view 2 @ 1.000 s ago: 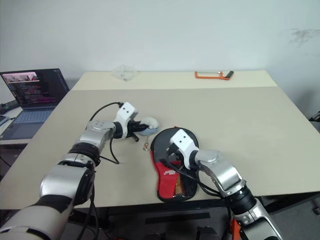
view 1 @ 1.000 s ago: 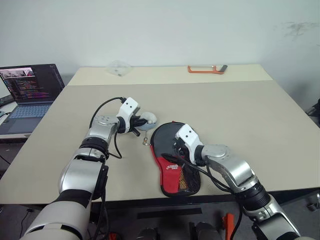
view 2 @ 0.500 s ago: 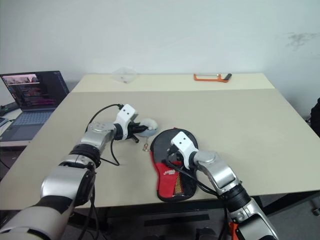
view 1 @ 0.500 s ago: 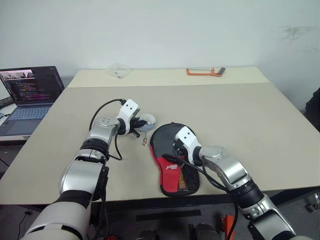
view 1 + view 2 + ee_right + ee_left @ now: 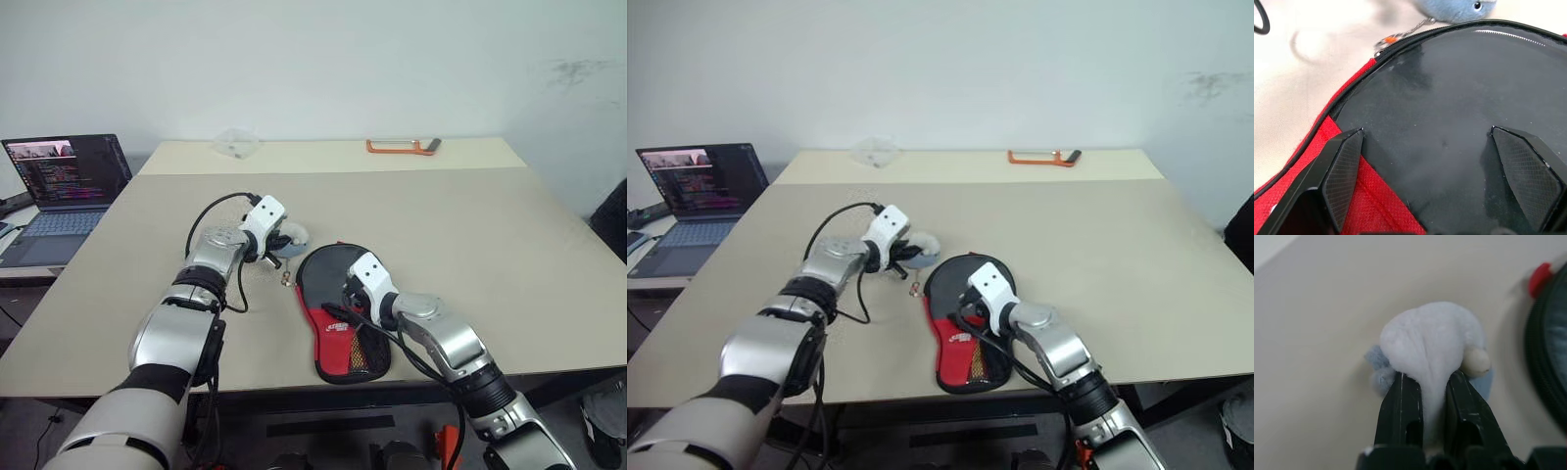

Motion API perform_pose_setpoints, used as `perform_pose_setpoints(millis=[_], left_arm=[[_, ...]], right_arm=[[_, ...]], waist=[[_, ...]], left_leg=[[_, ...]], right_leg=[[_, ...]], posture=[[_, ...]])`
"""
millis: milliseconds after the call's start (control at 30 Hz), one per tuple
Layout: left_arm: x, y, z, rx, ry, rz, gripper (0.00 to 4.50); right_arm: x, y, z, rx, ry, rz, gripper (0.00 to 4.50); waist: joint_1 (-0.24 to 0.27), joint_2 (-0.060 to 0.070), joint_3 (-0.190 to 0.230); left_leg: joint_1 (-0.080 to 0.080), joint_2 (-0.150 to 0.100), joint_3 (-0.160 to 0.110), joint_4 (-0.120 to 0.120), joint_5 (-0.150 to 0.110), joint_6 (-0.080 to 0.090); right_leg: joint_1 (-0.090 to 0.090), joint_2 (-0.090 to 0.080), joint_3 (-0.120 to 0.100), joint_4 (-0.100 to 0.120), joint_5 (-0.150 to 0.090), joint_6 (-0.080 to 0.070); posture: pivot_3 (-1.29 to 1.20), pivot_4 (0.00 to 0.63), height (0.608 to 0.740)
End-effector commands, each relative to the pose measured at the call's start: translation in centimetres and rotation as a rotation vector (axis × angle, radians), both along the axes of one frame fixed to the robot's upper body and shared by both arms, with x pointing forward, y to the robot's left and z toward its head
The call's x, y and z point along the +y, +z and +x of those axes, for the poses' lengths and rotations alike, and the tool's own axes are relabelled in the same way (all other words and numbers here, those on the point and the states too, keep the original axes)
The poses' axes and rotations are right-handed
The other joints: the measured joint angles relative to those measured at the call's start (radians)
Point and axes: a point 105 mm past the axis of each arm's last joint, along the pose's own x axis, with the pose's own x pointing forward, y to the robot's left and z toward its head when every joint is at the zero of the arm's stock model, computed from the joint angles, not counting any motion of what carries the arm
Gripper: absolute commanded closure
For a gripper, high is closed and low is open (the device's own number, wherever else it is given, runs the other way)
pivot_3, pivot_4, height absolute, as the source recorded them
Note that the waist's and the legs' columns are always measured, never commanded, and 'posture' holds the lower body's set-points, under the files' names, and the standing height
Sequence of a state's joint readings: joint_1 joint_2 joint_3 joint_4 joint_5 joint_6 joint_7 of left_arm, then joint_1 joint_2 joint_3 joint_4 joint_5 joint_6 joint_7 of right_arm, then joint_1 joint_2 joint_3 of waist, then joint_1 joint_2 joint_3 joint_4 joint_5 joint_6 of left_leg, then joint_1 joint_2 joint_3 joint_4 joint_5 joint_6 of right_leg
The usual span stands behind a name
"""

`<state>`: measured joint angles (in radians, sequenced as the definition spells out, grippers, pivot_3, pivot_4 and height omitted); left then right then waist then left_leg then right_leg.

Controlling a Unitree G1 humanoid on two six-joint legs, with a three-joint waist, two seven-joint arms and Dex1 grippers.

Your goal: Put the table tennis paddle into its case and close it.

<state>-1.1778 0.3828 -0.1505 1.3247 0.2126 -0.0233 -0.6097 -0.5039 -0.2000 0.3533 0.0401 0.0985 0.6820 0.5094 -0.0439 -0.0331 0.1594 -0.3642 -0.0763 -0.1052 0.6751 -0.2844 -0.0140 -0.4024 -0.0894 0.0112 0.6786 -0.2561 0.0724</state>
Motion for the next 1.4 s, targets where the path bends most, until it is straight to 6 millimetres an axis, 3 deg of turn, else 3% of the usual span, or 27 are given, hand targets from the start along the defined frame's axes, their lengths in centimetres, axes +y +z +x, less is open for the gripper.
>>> perform_pose_setpoints(millis=[33, 233, 400, 533, 667, 833, 967, 1100, 1200, 1400], left_arm=[[-1.2, 3.8, 1.5, -0.176, 0.012, 0.138, 4.3], [-5.2, 7.7, 2.4, -0.401, -0.063, 0.347, 4.3], [-10.1, 9.9, 2.0, -0.578, -0.208, 0.477, 4.3], [-12.9, 10.3, 1.3, -0.654, -0.3, 0.529, 4.3], [-19.2, 10.6, -1.1, -0.769, -0.524, 0.565, 4.3], [-23.4, 10.6, -3.4, -0.818, -0.658, 0.521, 4.32], [-25.2, 10.4, -4.6, -0.812, -0.723, 0.463, 4.32], [-27.0, 9.4, -6.4, -0.681, -0.808, 0.279, 4.32], [-27.5, 8.4, -7.3, -0.571, -0.854, 0.164, 4.32], [-27.7, 6.6, -8.2, -0.444, -0.913, 0.094, 4.32]], right_arm=[[-1.9, -5.5, -1.3, 0.195, -0.04, -0.127, 0.0], [-2.2, -6.5, -2.2, 0.243, -0.026, -0.147, 0.0], [-2.3, -7.1, -3.1, 0.271, -0.006, -0.165, 0.0], [-2.2, -7.4, -3.6, 0.279, 0.006, -0.173, 0.0], [-2.0, -7.6, -4.1, 0.292, 0.017, -0.173, 0.0], [-1.9, -7.7, -4.2, 0.293, 0.018, -0.175, 0.0], [-1.9, -7.6, -4.1, 0.291, 0.015, -0.174, 0.0], [-1.9, -7.7, -4.0, 0.289, 0.011, -0.174, 0.0], [-2.0, -7.6, -3.8, 0.288, 0.008, -0.173, 0.0], [-1.8, -7.4, -3.2, 0.276, 0.001, -0.17, 0.0]], waist=[[0.002, 0.0, 0.0], [0.005, -0.001, 0.0], [0.01, -0.001, 0.0], [0.011, -0.001, 0.0], [0.015, -0.001, -0.001], [0.012, 0.001, -0.002], [0.012, 0.005, -0.004], [0.012, 0.006, -0.004], [0.012, 0.007, -0.005], [0.011, 0.011, -0.007]], left_leg=[[0.0, 0.0, 0.0, 0.0, 0.0, 0.0], [0.0, 0.0, 0.0, 0.0, 0.0, 0.0], [0.0, 0.0, 0.0, -0.002, 0.0, 0.0], [0.0, 0.0, 0.0, -0.007, 0.0, 0.0], [0.0, 0.0, 0.0, -0.011, 0.0, -0.001], [0.0, 0.0, -0.001, -0.013, 0.0, 0.0], [0.0, 0.001, -0.001, -0.014, 0.0, 0.0], [0.0, 0.001, -0.001, -0.014, 0.0, 0.0], [0.001, 0.001, -0.002, -0.014, 0.0, 0.0], [0.002, 0.001, -0.003, -0.014, 0.0, 0.0]], right_leg=[[0.0, 0.0, 0.0, 0.0, -0.001, 0.001], [0.003, 0.0, 0.0, -0.001, -0.002, 0.004], [0.004, 0.0, -0.001, -0.003, -0.003, 0.004], [0.003, 0.0, -0.001, -0.006, -0.003, 0.005], [0.003, 0.0, -0.002, -0.011, -0.002, 0.004], [0.007, 0.0, -0.003, -0.017, -0.003, 0.005], [0.007, 0.0, -0.003, -0.018, -0.003, 0.006], [0.008, 0.0, -0.004, -0.018, -0.003, 0.006], [0.009, 0.0, -0.005, -0.019, -0.003, 0.006], [0.011, 0.0, -0.005, -0.019, -0.003, 0.006]], posture=[[0.0, 0.15, 0.74], [0.0, 0.15, 0.74], [0.0, 0.15, 0.74], [0.0, 0.15, 0.74], [0.0, 0.15, 0.74], [0.0, 0.15, 0.74], [0.0, 0.15, 0.74], [0.0, 0.15, 0.74], [0.0, 0.15, 0.74], [0.0, 0.15, 0.74]])
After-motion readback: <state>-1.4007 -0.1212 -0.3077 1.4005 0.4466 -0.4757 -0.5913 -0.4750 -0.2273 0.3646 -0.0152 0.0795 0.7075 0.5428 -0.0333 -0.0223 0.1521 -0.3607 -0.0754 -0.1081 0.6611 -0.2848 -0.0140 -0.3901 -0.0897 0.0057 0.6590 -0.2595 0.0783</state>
